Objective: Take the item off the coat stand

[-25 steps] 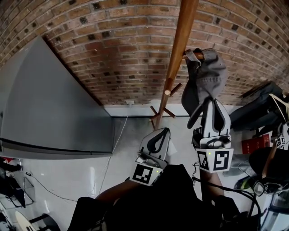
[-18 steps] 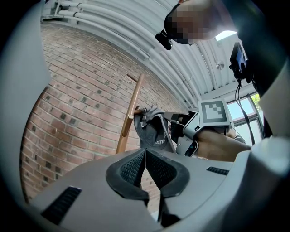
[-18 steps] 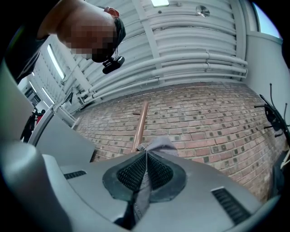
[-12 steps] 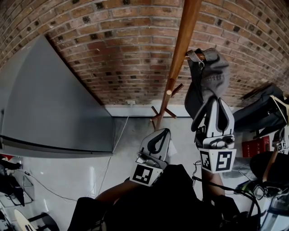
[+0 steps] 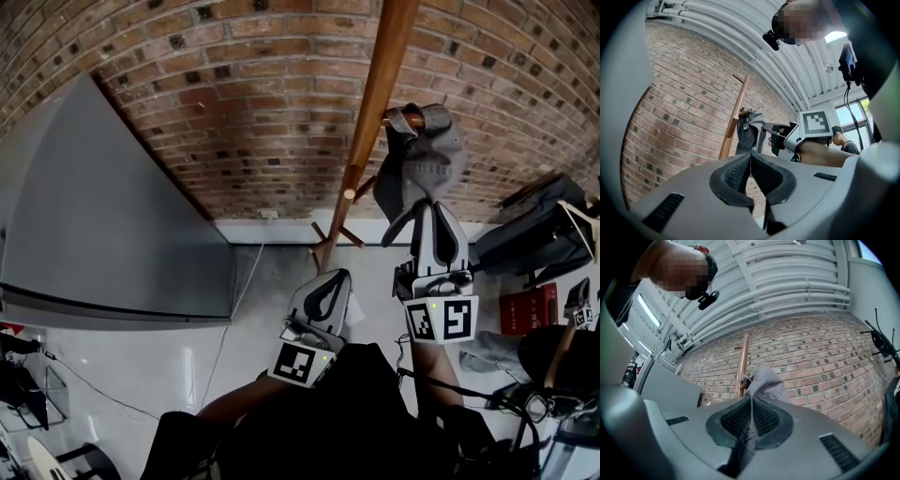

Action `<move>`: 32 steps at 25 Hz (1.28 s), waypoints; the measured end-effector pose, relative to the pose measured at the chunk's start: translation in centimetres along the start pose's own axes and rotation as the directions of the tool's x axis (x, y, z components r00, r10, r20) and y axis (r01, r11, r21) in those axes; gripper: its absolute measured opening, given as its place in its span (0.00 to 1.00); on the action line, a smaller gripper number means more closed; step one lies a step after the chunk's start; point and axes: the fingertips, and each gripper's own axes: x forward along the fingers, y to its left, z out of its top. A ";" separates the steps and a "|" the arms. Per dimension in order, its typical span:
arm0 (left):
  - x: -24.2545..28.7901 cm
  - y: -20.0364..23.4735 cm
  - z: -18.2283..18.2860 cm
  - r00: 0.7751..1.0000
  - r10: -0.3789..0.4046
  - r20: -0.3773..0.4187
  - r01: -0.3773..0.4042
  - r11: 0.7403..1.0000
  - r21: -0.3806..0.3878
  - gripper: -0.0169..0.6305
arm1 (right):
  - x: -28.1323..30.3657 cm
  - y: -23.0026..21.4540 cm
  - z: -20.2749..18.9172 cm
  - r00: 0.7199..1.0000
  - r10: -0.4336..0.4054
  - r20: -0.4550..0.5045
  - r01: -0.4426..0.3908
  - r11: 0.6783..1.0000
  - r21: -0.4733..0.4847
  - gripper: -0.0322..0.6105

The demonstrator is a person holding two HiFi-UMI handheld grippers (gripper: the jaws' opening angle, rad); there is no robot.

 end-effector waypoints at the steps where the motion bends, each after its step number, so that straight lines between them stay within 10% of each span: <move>1: 0.0 0.1 0.0 1.000 0.002 -0.001 -0.002 1.000 -0.001 0.05 | 0.0 -0.1 0.0 1.000 -0.005 0.002 0.005 1.000 0.005 0.08; 32: -0.9 -1.3 0.6 1.000 0.014 0.025 -0.015 1.000 0.012 0.05 | -2.4 -0.1 8.6 0.967 -0.010 0.254 0.050 0.987 -0.152 0.08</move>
